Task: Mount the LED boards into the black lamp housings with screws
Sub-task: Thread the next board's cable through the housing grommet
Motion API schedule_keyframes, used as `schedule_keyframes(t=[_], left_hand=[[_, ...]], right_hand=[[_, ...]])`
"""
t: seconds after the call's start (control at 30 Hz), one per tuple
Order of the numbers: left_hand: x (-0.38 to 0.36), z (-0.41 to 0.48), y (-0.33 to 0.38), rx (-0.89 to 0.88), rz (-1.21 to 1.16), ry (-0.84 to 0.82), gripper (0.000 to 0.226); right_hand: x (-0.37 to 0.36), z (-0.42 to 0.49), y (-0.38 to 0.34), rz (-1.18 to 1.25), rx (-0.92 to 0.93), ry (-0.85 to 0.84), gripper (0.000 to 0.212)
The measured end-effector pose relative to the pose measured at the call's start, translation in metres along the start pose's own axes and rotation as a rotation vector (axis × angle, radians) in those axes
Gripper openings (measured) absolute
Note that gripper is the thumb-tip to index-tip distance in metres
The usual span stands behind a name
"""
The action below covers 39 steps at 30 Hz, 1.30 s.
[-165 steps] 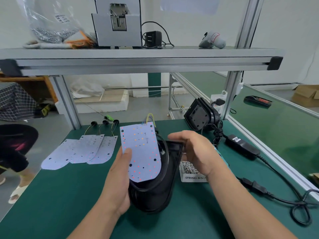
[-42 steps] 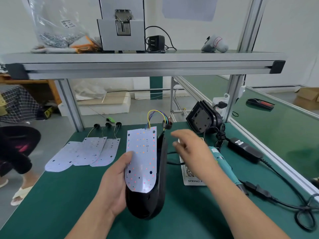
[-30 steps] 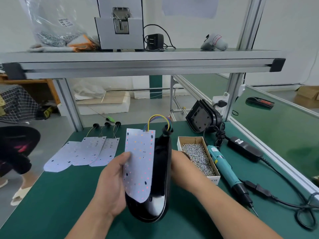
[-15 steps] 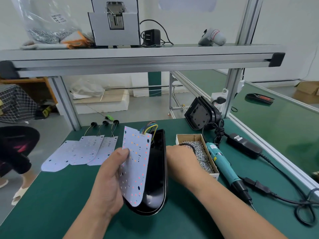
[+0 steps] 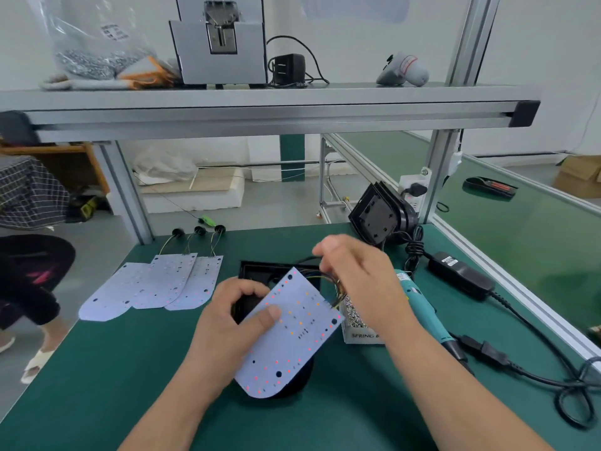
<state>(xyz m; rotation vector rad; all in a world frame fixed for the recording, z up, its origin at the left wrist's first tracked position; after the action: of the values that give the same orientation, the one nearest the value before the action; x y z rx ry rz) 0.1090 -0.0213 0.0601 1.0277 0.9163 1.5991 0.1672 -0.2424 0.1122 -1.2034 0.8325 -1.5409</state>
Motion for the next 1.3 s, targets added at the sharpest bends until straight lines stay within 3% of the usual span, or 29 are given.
schedule_keyframes(t=[0.07,0.2,0.3,0.4,0.57,0.77,1.07,1.3], left_hand=[[-0.001,0.000,0.003,-0.033,0.108,0.012,0.033],[-0.005,-0.001,0.003,-0.067,0.214,0.037,0.047],[-0.009,-0.003,0.000,-0.065,0.222,0.043,0.063],[-0.004,-0.002,-0.001,-0.038,0.135,0.087,0.069],[0.007,0.000,-0.013,0.083,-0.137,0.245,0.062],[0.001,-0.003,-0.019,0.146,-0.147,0.230,0.030],[-0.007,-0.010,-0.016,0.160,-0.164,0.241,0.034],[-0.015,-0.012,-0.013,0.139,-0.207,0.210,0.035]], right_hand=[[-0.004,-0.005,-0.003,-0.240,0.048,0.040,0.037],[-0.015,-0.004,0.008,-0.319,-0.049,-0.036,0.030],[-0.028,-0.007,0.018,-0.363,-0.082,-0.106,0.042],[-0.037,-0.007,0.022,-0.402,-0.067,-0.131,0.051],[-0.034,0.000,0.034,-0.257,-0.150,-0.091,0.054],[-0.038,-0.003,0.016,-0.408,0.042,0.028,0.017],[-0.052,-0.005,0.003,-0.742,0.166,-0.109,0.030],[-0.059,-0.014,-0.016,-0.799,0.327,-0.023,0.021]])
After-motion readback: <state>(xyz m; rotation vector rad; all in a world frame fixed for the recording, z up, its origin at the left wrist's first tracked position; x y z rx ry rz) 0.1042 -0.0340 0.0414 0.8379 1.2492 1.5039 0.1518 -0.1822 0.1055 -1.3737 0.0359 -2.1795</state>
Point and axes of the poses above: each hand's wrist, its own z-axis towards the middle knuckle, its own x-axis out of the back of the hand, y = z × x, the point moved 8 cm from there along z, towards the middle knuckle, and after that the axes turned 11 degrees about -x, right-handed, at the moved point
